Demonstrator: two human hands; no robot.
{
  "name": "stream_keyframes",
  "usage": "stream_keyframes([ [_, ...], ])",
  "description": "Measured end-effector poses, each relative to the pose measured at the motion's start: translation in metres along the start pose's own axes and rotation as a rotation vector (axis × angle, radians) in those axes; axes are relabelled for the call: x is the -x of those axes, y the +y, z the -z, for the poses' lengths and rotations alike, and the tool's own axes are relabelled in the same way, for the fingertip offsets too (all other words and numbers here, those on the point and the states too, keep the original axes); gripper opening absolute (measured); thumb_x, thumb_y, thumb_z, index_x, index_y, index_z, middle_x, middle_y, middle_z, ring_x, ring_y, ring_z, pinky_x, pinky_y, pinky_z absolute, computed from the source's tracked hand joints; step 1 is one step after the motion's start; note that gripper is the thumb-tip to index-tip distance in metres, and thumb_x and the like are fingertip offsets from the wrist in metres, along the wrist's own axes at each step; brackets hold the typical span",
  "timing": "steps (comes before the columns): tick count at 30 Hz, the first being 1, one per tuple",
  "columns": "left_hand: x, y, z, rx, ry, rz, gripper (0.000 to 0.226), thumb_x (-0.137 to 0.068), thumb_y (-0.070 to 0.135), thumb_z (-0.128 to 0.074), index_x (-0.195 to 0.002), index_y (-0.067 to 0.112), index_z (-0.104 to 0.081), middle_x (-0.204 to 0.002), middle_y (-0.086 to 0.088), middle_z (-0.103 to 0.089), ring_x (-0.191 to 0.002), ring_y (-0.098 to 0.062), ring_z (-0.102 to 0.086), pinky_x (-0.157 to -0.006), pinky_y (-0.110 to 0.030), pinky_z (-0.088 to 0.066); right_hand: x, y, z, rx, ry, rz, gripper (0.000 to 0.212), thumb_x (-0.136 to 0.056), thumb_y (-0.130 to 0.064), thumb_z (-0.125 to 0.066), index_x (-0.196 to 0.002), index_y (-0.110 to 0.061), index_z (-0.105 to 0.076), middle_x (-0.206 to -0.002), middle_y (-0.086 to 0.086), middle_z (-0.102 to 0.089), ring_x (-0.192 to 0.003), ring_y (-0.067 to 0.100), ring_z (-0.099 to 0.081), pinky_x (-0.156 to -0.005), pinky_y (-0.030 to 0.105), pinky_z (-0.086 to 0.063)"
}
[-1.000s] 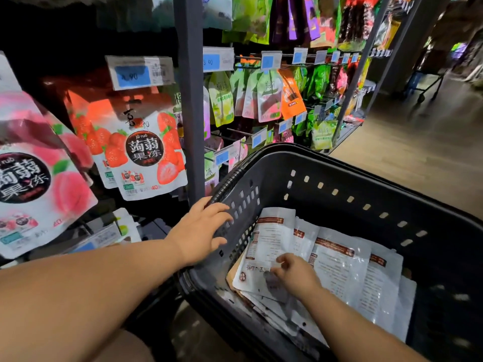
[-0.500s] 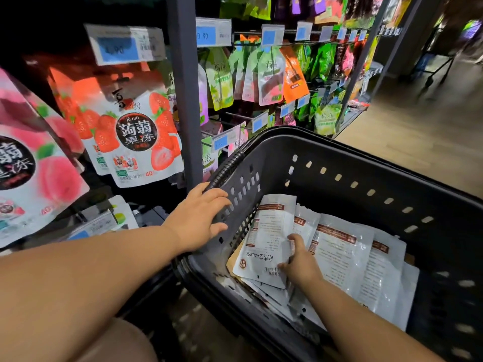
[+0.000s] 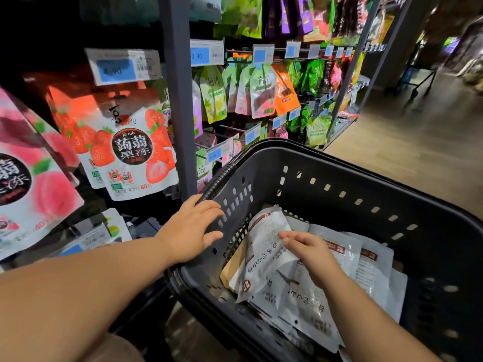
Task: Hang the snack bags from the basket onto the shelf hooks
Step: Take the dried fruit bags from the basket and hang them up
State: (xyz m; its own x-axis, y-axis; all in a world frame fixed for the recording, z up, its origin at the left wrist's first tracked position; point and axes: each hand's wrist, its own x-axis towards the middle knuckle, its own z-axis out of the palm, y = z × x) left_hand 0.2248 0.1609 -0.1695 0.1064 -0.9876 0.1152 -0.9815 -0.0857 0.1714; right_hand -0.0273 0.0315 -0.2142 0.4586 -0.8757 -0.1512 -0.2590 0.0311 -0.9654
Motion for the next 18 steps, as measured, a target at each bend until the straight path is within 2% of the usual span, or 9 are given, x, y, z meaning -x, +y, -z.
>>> stream_keyframes([
  [1, 0.0, 0.0, 0.001, 0.006, 0.001, -0.005, 0.054, -0.098, 0.048, -0.049, -0.145, 0.022, -0.044, -0.152, 0.007, -0.036, -0.147, -0.027, -0.016, -0.122, -0.036, -0.008, 0.003, -0.005, 0.002, -0.034, -0.028, 0.012, 0.016, -0.087, -0.011, -0.072, -0.098, -0.023, -0.075, -0.11, -0.004, -0.072, -0.104, 0.012, -0.066, -0.083, 0.022, -0.054],
  [3, -0.001, 0.0, 0.001, 0.004, -0.011, -0.008, 0.055, -0.098, 0.052, -0.045, -0.145, 0.024, -0.044, -0.152, 0.008, -0.036, -0.147, -0.025, -0.016, -0.122, -0.035, -0.009, 0.008, -0.012, 0.006, -0.102, -0.081, 0.017, 0.028, -0.078, -0.01, -0.079, -0.104, -0.02, -0.073, -0.113, -0.002, -0.071, -0.099, 0.008, -0.068, -0.074, 0.015, -0.052],
  [5, 0.0, 0.0, 0.002, -0.001, -0.024, -0.01, 0.068, -0.093, 0.066, -0.032, -0.145, 0.025, -0.044, -0.151, 0.01, -0.036, -0.146, -0.023, -0.017, -0.121, -0.034, -0.011, 0.01, -0.016, 0.009, -0.145, -0.127, 0.014, 0.044, -0.064, -0.01, -0.084, -0.106, -0.019, -0.071, -0.112, 0.003, -0.071, -0.093, 0.012, -0.069, -0.073, 0.018, -0.054],
  [7, 0.0, 0.0, 0.001, 0.003, -0.025, -0.024, 0.09, -0.078, 0.075, -0.011, -0.144, 0.025, -0.045, -0.15, 0.011, -0.037, -0.146, -0.023, -0.018, -0.121, -0.034, -0.012, 0.012, -0.018, 0.013, -0.134, -0.171, 0.011, 0.058, -0.055, -0.011, -0.088, -0.11, -0.021, -0.07, -0.112, 0.005, -0.071, -0.092, 0.019, -0.068, -0.077, 0.024, -0.056],
  [11, -0.002, 0.0, -0.003, -0.014, -0.044, -0.034, 0.103, -0.069, 0.084, -0.001, -0.144, 0.028, -0.043, -0.15, 0.013, -0.035, -0.146, -0.022, -0.017, -0.123, -0.035, -0.011, 0.016, -0.02, 0.019, -0.034, -0.225, 0.013, 0.075, -0.049, -0.016, -0.092, -0.119, -0.024, -0.066, -0.096, -0.002, -0.076, -0.074, 0.015, -0.067, -0.075, 0.026, -0.054],
  [14, -0.004, 0.001, -0.004, -0.038, -0.047, -0.031, 0.093, -0.076, 0.079, -0.006, -0.146, 0.029, -0.041, -0.151, 0.015, -0.033, -0.148, -0.022, -0.014, -0.123, -0.034, -0.009, 0.02, -0.025, 0.021, 0.045, -0.19, 0.037, 0.072, -0.048, -0.027, -0.09, -0.116, -0.03, -0.067, -0.096, -0.001, -0.077, -0.079, 0.018, -0.072, -0.085, 0.032, -0.055],
  [16, -0.004, 0.002, -0.003, -0.044, -0.048, -0.04, 0.108, -0.067, 0.088, 0.003, -0.146, 0.028, -0.041, -0.151, 0.014, -0.033, -0.147, -0.023, -0.015, -0.122, -0.033, -0.006, 0.024, -0.032, 0.021, 0.09, -0.13, 0.085, 0.061, -0.05, -0.029, -0.089, -0.108, -0.032, -0.069, -0.095, -0.003, -0.076, -0.079, 0.02, -0.072, -0.085, 0.029, -0.057],
  [18, -0.006, 0.002, -0.004, -0.056, -0.05, -0.045, 0.125, -0.057, 0.091, 0.021, -0.146, 0.028, -0.041, -0.151, 0.014, -0.034, -0.147, -0.024, -0.016, -0.121, -0.032, -0.003, 0.027, -0.04, 0.02, 0.136, -0.042, 0.157, 0.046, -0.058, -0.024, -0.088, -0.099, -0.032, -0.07, -0.094, -0.011, -0.072, -0.073, 0.01, -0.068, -0.074, 0.017, -0.056],
])
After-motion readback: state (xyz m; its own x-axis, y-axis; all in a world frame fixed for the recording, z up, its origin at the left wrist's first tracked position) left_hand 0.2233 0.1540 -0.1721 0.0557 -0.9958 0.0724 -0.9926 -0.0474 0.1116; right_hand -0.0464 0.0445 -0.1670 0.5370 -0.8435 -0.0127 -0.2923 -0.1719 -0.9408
